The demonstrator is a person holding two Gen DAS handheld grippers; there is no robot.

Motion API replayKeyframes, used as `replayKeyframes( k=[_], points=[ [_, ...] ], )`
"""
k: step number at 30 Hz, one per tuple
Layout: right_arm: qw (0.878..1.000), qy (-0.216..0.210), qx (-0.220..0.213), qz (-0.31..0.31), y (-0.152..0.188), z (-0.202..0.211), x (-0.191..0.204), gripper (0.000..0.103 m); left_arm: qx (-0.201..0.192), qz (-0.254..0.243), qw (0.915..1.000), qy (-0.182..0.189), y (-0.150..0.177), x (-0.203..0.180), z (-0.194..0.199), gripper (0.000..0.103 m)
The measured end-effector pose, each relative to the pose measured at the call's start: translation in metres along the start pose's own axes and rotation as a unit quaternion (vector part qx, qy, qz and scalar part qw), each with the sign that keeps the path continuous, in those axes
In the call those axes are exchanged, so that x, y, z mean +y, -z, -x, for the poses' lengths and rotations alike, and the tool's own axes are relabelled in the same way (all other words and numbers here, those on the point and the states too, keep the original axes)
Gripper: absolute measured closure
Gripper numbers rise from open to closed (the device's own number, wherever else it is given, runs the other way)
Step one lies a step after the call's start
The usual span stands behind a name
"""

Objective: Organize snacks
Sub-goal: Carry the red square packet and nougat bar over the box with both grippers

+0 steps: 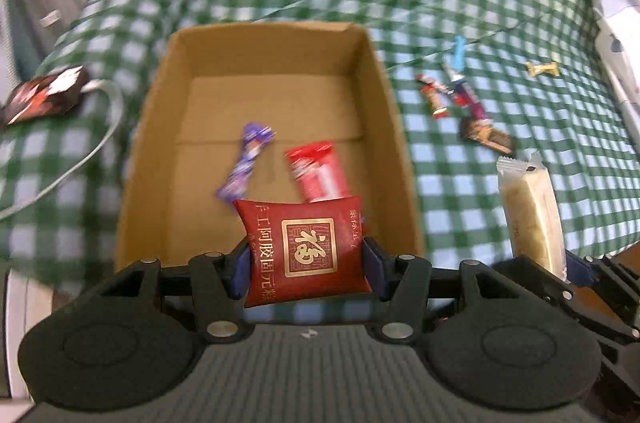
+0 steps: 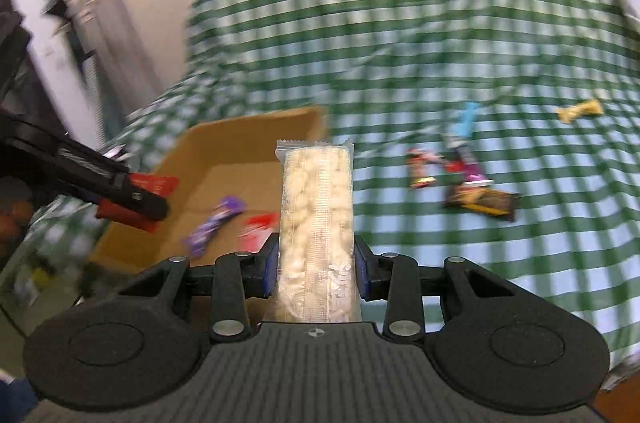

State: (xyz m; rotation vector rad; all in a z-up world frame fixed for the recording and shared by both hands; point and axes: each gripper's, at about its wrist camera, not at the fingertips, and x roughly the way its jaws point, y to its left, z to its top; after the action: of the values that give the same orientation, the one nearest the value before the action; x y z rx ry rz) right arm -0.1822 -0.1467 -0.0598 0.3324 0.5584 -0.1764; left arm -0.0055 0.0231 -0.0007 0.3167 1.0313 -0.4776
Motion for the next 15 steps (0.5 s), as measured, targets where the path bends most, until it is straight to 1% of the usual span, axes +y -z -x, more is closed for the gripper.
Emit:
replayKeyframes(
  k=[3, 5, 9, 13, 15],
  points=[
    [1.0, -0.022, 0.012, 0.01, 0.007, 0.009, 0.032, 0.065, -0.007, 0.009, 0.9999, -0.01, 0.025, 0.016, 0.013, 0.042],
    [0.999, -0.03, 0.018, 0.016, 0.011, 0.014, 0.05, 0.065, -0.012, 0.007, 0.9999, -0.005, 0.039, 0.02, 0.02, 0.042],
    [0.999, -0.027, 0.017, 0.039, 0.018, 0.027, 0.077, 0.065, -0.025, 0.011, 0.9995, 0.015, 0.062, 0.021, 0.033, 0.042],
    [0.998, -0.019, 0.005, 0.06, 0.025, 0.044, 0.093, 0.065, -0.049, 0.008, 0.9986, 0.016, 0.08, 0.019, 0.045, 0.042],
    [0.998, -0.014, 0.001, 0.068, 0.029, 0.05, 0.099, 0.065, -0.054, 0.008, 0.9983, 0.019, 0.085, 0.02, 0.05, 0.042]
  ],
)
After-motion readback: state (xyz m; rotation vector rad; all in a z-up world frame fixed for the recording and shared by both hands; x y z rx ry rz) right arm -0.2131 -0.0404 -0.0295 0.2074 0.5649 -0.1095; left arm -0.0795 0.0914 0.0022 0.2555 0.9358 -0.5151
